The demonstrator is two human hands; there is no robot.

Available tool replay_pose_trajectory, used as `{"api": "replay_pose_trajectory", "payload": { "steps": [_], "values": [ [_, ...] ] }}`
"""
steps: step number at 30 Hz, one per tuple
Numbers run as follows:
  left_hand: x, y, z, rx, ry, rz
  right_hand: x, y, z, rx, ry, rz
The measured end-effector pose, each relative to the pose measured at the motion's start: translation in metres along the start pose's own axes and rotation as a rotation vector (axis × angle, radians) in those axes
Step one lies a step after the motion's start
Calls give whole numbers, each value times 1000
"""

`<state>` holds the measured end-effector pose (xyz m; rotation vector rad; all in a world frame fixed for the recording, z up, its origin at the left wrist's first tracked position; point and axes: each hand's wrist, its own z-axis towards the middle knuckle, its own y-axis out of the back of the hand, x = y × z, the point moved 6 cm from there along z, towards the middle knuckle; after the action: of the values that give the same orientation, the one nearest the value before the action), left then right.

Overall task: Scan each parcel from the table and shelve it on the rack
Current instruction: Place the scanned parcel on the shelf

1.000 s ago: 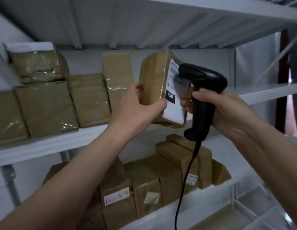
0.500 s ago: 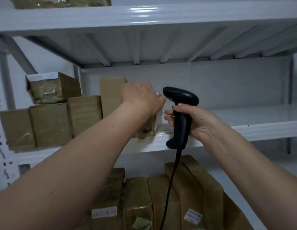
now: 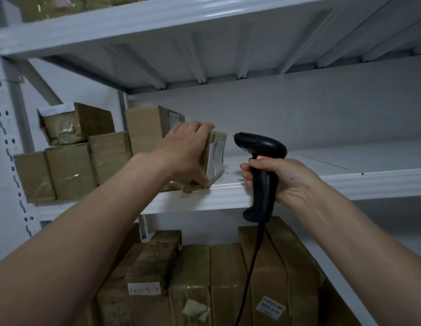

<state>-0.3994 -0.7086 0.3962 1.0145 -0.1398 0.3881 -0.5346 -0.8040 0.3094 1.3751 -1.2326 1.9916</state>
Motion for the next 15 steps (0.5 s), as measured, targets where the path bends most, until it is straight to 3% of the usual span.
{"api": "replay_pose_trajectory", "payload": {
  "steps": [15],
  "values": [
    [-10,-21,38,-117,172,-84,-7,16,-5,41,-28,6]
  ]
}}
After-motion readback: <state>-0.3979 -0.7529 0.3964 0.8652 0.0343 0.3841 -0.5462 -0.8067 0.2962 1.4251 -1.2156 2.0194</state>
